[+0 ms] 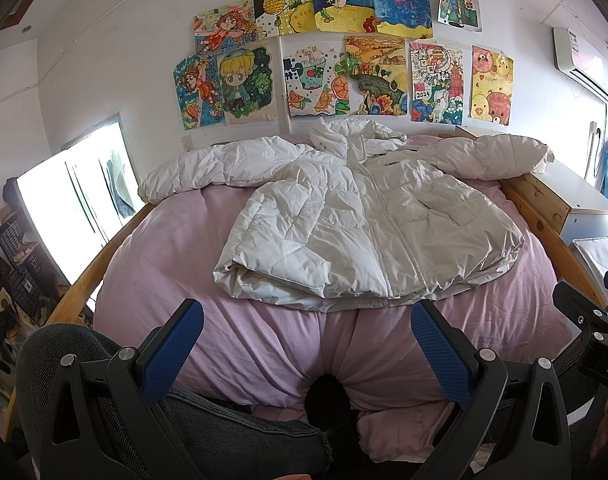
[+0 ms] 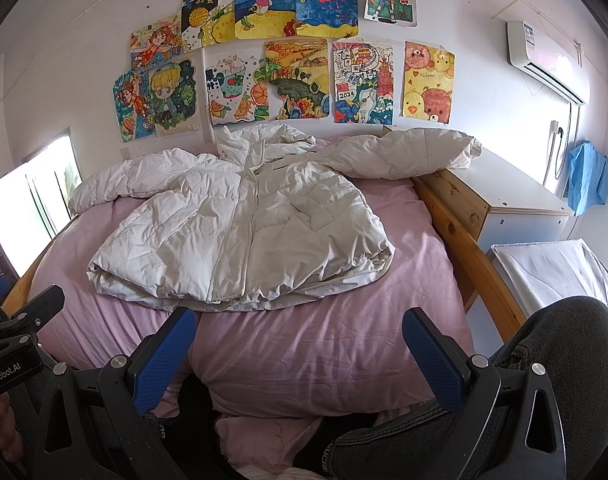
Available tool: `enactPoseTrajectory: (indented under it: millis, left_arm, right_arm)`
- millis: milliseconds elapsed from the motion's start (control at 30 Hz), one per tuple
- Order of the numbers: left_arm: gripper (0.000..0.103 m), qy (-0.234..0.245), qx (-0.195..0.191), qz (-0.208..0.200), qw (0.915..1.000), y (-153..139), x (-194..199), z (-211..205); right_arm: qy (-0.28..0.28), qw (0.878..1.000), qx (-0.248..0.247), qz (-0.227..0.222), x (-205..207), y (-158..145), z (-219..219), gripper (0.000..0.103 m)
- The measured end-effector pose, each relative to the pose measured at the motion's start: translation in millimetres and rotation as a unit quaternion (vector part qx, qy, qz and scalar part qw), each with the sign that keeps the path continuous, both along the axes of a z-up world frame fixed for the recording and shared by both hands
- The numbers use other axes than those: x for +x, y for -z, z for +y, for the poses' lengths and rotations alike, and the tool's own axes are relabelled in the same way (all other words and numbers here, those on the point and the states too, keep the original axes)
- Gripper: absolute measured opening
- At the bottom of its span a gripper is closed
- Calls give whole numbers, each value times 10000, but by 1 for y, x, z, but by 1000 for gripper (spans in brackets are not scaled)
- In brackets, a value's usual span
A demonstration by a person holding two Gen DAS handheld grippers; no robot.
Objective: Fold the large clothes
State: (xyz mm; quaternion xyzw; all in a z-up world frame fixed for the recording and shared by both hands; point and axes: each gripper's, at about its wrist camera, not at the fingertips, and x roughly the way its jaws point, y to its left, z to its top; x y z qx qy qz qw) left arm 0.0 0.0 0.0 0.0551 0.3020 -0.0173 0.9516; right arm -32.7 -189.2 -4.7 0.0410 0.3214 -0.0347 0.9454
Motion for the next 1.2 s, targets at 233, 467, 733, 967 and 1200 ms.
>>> enactPoseTrajectory:
  millis: [233,467,733,967,1200]
  left_arm:
    - [102,1,1,1,10000,0,0,0]
    - [102,0,-1,-2,10000,0,0,0]
    - [102,0,-2,-1,10000,0,0,0]
    - [102,-2,-1,5,10000,0,0,0]
    - [102,-4,-3,18,10000,0,-1,0]
  right_arm:
    - [-1,10000,0,2,0,0,0,103]
    - [-2,10000,0,3,0,0,0,103]
    - [-2,10000,-1,5,0,0,1,103]
    - [8,10000,-6,40,0,0,2,103]
    - [10,10000,-1,51,1,2,3,103]
